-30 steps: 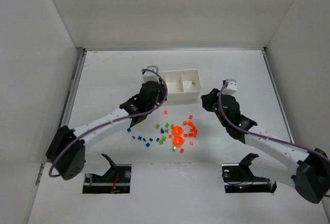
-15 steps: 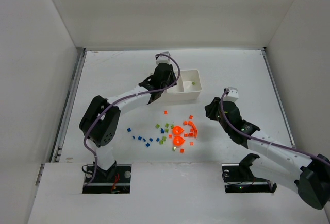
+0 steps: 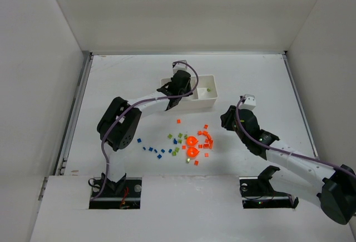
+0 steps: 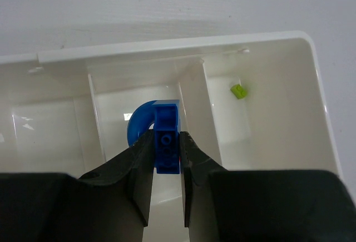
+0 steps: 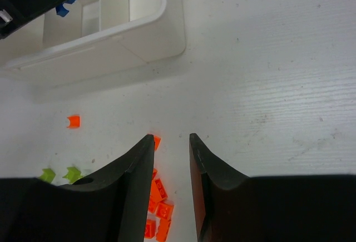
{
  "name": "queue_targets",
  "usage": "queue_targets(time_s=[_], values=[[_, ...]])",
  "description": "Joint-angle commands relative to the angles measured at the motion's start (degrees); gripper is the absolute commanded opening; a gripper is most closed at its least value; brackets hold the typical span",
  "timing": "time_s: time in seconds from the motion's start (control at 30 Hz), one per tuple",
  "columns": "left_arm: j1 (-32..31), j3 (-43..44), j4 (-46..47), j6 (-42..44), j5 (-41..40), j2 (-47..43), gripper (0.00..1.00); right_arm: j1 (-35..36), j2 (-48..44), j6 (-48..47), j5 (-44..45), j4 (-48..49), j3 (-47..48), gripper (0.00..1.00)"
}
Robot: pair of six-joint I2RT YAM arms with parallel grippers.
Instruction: Sort the legos into containers by color
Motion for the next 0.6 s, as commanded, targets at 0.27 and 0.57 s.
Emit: queue_targets(time_s=[0.27,0.57], values=[[0.10,2.58,0.80,1.45,-1.69,-0.11,0.20,0.25,-0.18,-0.89,0.20,0.76,1.34,0.38],[-0.08,2.14,1.06,1.89,-2.39,-0.99,0.26,0.34,0.35,-1.24,0.03,0.85,1.60,0.39]])
